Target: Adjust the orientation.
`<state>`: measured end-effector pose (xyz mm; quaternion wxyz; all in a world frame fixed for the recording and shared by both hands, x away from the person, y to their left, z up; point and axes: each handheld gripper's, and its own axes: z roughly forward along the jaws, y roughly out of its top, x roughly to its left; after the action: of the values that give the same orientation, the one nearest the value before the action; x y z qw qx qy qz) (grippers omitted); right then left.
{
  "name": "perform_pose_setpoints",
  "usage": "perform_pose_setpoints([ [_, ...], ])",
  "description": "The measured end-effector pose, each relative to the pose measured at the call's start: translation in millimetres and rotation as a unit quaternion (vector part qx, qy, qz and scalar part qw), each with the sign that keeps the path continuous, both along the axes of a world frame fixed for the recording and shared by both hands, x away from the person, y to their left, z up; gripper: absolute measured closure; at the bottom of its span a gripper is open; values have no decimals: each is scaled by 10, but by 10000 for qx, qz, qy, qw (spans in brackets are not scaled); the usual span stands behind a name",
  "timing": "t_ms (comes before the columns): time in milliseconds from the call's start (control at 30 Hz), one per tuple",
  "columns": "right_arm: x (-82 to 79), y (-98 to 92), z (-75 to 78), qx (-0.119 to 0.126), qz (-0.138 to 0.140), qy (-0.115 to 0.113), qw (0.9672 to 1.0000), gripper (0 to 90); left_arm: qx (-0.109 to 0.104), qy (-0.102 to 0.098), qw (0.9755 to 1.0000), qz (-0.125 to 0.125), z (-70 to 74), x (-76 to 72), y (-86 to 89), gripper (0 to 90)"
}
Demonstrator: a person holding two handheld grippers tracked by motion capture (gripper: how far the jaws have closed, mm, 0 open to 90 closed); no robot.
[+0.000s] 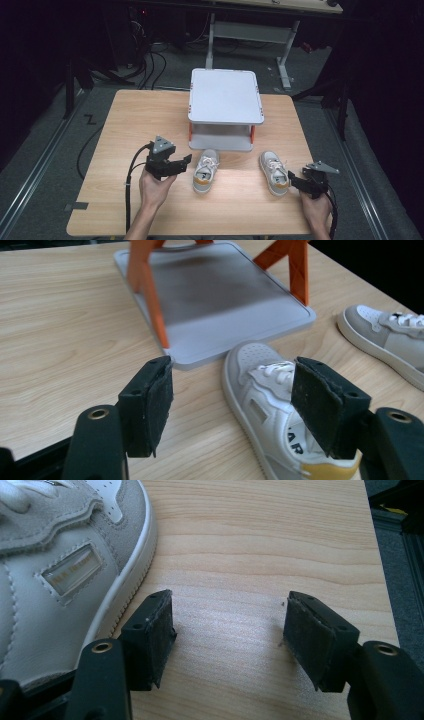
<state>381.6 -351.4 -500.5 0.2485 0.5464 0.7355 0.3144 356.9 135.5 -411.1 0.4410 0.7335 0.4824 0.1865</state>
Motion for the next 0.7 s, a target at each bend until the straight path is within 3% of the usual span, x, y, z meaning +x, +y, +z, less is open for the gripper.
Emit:
perform_pose_setpoints([
  [233,0,2,0,5,4,6,10000,356,-115,-82,9992,362,-32,-63,260,312],
  [433,0,1,0,4,-1,4,10000,359,-176,-3,9980,610,-126,-102,455,312],
  [700,1,2,0,-1,7,5,10000,348,-46,169,9963,838,-345,-133,596,314],
])
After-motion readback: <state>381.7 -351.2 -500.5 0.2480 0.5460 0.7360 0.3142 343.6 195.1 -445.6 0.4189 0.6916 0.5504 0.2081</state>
